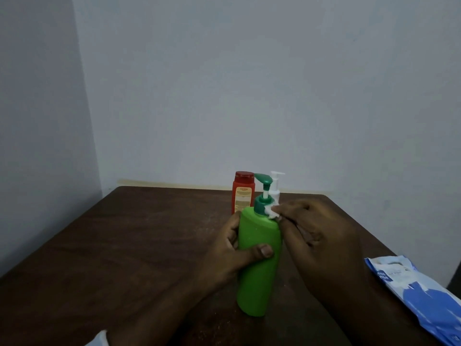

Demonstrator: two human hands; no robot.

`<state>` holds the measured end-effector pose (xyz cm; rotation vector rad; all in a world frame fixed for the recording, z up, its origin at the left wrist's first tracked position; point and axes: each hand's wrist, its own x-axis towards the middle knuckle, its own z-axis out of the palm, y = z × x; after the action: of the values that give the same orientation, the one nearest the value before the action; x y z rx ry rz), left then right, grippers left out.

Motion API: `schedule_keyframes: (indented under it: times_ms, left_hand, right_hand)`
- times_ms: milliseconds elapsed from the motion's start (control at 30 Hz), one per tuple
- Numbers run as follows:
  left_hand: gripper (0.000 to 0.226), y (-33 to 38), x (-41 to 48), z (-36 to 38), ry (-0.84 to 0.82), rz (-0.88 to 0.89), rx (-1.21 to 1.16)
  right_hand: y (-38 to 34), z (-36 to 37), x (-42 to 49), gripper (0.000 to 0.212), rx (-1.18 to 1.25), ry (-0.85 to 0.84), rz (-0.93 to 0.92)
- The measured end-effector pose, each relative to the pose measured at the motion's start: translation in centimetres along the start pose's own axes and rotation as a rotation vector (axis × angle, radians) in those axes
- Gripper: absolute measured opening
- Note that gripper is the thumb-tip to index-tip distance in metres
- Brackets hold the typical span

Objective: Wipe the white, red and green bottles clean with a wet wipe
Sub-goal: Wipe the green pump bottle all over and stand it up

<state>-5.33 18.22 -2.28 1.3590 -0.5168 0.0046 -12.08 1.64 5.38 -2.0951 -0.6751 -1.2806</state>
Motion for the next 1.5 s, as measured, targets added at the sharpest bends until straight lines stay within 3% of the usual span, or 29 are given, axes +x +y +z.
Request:
schedule_keyframes:
  times_ms: [200,433,567,667,800,933,1033,1100,1133,1200,1233,1300,1400,1467,1500]
  left_hand:
    - [0.074,0.3,-0.3,0.2,-0.033,0.006,0.051]
    - [0.061,-0.7,-0.5,0.4,-0.034,0.057,0.168]
    - [0.066,-0.5,-0.8,0.2,-0.053,0.038,0.119]
    - [0.050,-0.2,-0.9,0.2,-0.061,-0.059,-0.019]
    - [0.101,-1.0,-0.3,-0.2,0.032,-0.096,-0.128]
    - [0.105,-1.4,0.4,-0.4,0.014,-0.067,-0.143]
    - [0.118,-1.6,0.5,-0.5,0.028,-0.059,-0.135]
    - [0.114,-1.7,0.2,-0.3,0.011,-0.049,-0.114]
    - [0.113,-1.7,0.1,-0.3,-0.008,-0.064,-0.122]
    - [0.115,-1.7,0.0,-0.1,-0.007,-0.133,-0.175]
    - [0.118,-1.8,0.0,-0.1,0.011,-0.158,-0.194]
    - [0.110,-1.7,-0.1,-0.3,0.023,-0.183,-0.155]
    - [0.064,-1.4,0.1,-0.2,0.002,-0.181,-0.096]
    - [0.064,-1.5,0.0,-0.3,-0.032,-0.202,-0.056]
    - [0.070,-1.3,-0.1,-0.2,-0.033,-0.204,-0.053]
  right_hand:
    - [-0.2,2.4,-0.7,0.022,-0.165,0.051,-0.091]
    - [0.0,2.9,-0.2,0.023,-0.204,0.083,-0.149]
    - [0.7,3.4,-2.0,0.029,-0.191,0.012,-0.176]
    - [1.4,3.6,-3.2,0.028,-0.198,-0.028,-0.219]
    - [2.4,4.5,-5.3,0.031,-0.233,-0.144,-0.276]
    - [2.5,5.4,-8.9,0.023,-0.334,-0.393,-0.461]
    - [2.3,4.9,-8.8,0.049,-0.329,-0.605,-0.284]
    - [2.2,3.9,-7.1,0.032,-0.180,-0.572,-0.087]
    - [1.9,3.4,-5.9,0.024,-0.059,-0.464,0.000]
    - [0.9,2.5,-3.6,0.019,0.121,-0.251,0.049]
    - [0.3,2.2,-3.1,0.020,0.133,-0.236,0.046]
    - [-0.5,2.5,-3.9,0.043,-0.057,-0.301,-0.080]
    - [0.6,4.0,-8.0,0.078,-0.234,-0.613,-0.108]
    - [2.4,3.9,-9.4,0.076,-0.298,-0.677,-0.179]
    - [2.6,3.2,-9.0,0.062,-0.304,-0.679,-0.172]
